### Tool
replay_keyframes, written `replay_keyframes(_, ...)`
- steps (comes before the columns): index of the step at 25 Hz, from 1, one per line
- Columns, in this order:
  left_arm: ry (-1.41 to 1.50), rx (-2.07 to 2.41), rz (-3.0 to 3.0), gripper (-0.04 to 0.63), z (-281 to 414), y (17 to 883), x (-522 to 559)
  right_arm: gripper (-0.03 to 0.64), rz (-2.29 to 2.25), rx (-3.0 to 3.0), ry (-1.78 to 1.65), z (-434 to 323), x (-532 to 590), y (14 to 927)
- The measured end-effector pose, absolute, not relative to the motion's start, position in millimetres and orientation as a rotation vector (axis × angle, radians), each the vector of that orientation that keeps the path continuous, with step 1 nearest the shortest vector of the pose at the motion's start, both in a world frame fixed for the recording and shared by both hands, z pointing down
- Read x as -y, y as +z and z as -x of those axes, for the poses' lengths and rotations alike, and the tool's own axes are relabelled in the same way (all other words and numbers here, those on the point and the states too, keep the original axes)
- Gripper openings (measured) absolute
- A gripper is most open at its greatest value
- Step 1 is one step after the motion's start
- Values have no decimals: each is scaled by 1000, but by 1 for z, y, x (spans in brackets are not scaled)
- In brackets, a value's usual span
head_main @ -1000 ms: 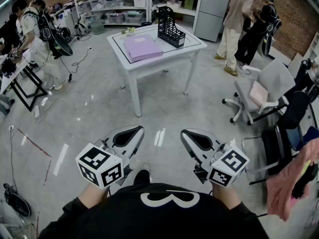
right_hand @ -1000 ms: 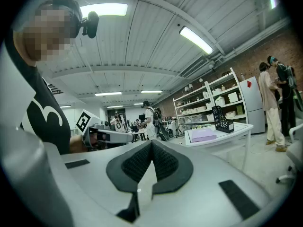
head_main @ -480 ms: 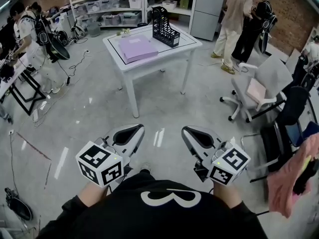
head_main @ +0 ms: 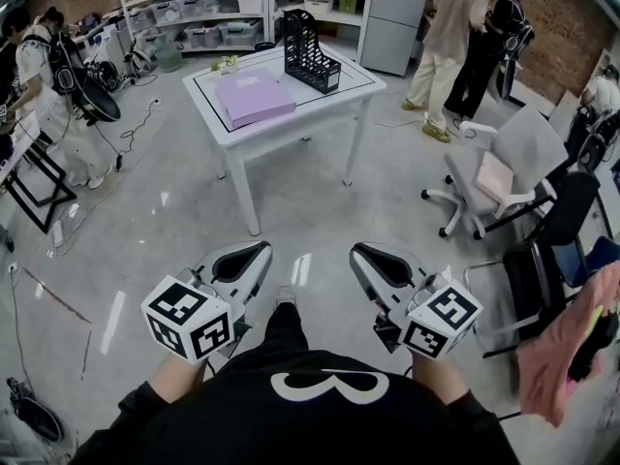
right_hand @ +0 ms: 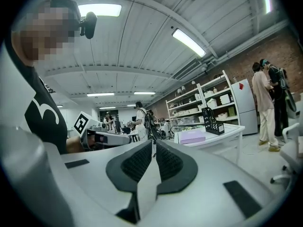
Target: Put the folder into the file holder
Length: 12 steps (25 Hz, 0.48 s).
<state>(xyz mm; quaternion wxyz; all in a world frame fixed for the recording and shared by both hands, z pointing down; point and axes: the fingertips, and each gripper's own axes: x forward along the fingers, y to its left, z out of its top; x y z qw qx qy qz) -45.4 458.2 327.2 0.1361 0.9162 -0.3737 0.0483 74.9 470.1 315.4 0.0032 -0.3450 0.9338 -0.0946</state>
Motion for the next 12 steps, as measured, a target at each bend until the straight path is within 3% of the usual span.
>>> replay_keyframes(2, 149, 1084, -2644, 6, 47, 328, -433, 23, 1096, -2926, -294, -77, -443, 314)
replay_keyframes(12, 152, 1101, -2568, 6, 70, 338, -251, 227, 1156, -2966, -289, -70, -267, 311)
